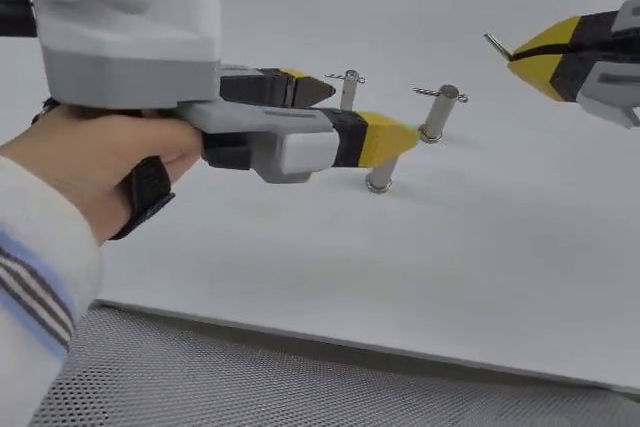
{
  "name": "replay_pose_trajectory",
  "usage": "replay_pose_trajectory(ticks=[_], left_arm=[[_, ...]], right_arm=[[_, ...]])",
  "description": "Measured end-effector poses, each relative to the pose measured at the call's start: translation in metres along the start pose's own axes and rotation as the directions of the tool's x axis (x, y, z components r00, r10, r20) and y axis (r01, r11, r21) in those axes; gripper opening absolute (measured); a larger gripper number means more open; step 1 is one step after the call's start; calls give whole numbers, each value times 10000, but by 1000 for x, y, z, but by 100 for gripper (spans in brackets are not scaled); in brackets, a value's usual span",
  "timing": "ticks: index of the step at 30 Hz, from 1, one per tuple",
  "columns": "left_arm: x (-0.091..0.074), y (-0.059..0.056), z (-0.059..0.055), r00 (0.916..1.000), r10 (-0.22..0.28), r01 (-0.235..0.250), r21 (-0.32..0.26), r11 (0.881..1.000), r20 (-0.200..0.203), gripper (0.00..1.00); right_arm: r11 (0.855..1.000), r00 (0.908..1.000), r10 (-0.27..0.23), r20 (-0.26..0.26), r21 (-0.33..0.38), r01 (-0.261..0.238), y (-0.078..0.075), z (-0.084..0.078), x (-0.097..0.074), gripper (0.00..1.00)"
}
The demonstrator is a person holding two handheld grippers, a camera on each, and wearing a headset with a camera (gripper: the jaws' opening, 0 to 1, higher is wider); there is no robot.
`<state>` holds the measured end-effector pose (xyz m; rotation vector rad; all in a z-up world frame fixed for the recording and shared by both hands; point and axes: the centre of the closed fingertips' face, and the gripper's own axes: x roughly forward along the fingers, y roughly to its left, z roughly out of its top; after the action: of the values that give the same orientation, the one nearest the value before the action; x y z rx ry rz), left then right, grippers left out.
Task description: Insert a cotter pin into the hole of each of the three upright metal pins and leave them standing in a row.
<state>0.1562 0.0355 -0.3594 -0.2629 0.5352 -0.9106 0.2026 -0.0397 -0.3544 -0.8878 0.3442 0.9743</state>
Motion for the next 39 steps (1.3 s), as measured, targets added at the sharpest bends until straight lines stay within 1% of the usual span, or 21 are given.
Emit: replay_pose_trajectory(ticks=[1,4,5,6,9,12,15,16,18,22,24,25,32,39], left_arm=[[3,-3,1,9999,-150,150,-73,9999,-18,47],[8,-9,2,9991,-408,406,-240,9989,-81,41],[9,-11,2,9987,-495,492,-311,9983,-112,38],[11,-13,2,9980,-619,613,-422,9972,-134,36],[14,-17,3,9967,-804,796,-621,9949,-103,31],[16,-20,5,9958,-911,907,-909,9917,2,26],[16,-20,6,9955,-950,949,-967,9908,35,20],[16,-21,6,9954,-958,957,-973,9906,35,18],[16,-21,5,9949,-1005,1001,-1013,9898,10,15],[17,-19,2,9938,-1113,1103,-1200,9866,-21,7],[19,-18,1,9936,-1130,1116,-1232,9861,-41,5],[19,-21,0,9932,-1163,1146,-1232,9858,-70,4],[21,-22,-3,9923,-1223,1191,-1219,9854,-198,0],[20,-22,-4,9924,-1205,1168,-1186,9860,-245,0]], right_arm=[[10000,10000,2,-6,-57,-2,4,2,-1,0],[9977,9999,2,103,-672,5,17,10,-4,0],[9973,9999,15,100,-735,-8,20,11,-4,0],[9971,9998,-70,185,-755,84,22,14,-4,0],[9972,9989,20,460,-748,14,33,20,-3,0],[9959,9988,83,482,-903,-39,43,24,-2,0],[9954,9986,139,508,-958,-90,49,22,0,0],[9949,9986,151,513,-1005,-99,52,26,-1,0],[9943,9988,150,477,-1065,-98,52,25,-1,0],[9933,9987,202,463,-1145,-148,54,25,0,0],[9921,9986,236,476,-1241,-176,55,27,0,0],[9915,9984,275,492,-1286,-210,56,27,0,0],[9883,9977,420,541,-1491,-335,61,32,2,0],[9877,9969,492,609,-1516,-395,64,35,3,0]])
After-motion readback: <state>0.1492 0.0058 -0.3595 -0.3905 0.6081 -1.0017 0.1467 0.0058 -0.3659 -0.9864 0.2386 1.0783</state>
